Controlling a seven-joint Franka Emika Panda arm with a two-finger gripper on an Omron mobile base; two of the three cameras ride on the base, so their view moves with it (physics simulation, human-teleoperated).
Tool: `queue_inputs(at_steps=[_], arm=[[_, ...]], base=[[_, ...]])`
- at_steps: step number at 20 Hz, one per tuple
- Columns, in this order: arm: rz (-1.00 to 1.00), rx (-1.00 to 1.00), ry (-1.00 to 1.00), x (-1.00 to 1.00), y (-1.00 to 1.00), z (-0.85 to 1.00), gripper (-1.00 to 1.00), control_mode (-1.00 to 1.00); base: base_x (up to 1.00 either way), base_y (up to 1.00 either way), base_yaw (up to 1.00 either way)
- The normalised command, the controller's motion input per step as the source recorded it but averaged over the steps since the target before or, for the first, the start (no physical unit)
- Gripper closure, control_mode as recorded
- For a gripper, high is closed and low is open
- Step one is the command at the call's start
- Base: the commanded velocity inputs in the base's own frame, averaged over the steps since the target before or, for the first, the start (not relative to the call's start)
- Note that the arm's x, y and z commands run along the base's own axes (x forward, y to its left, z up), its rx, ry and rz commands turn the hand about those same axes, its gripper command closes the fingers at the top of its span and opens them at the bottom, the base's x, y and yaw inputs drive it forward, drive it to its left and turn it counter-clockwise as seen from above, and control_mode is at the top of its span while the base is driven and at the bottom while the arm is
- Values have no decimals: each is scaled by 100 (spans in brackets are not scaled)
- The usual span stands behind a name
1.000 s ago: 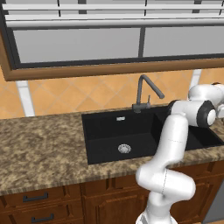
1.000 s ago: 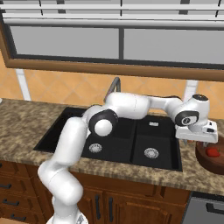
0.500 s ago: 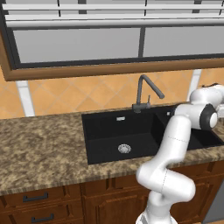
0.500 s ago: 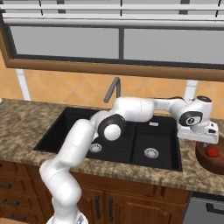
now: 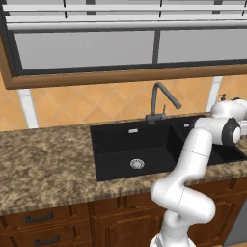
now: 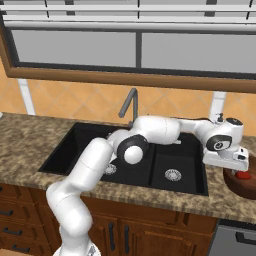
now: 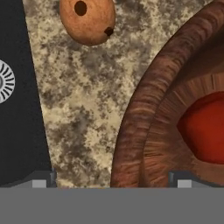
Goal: Pick the bell pepper from the sink and place it in the bowl. Then pick the bowl and place it in the microwave. Then close the microwave door and press the start button.
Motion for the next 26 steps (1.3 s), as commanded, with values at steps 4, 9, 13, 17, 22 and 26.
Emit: queue_inputs(at_steps=[4,9,13,17,22,26], arm=[[0,0,0,0,13,-41,100,-100],[0,0,0,0,7,-21,100,-100],[0,0,0,0,0,-1,100,-100],[2,-1,-1,-7,12,0,100,-100],[8,-8,-14,-43,38,24,100,-100],[11,-17,-4,-50,57,31,100,-100]], base=[[0,0,0],[0,0,0],[0,0,0],[0,0,0],[0,0,0],[0,0,0]])
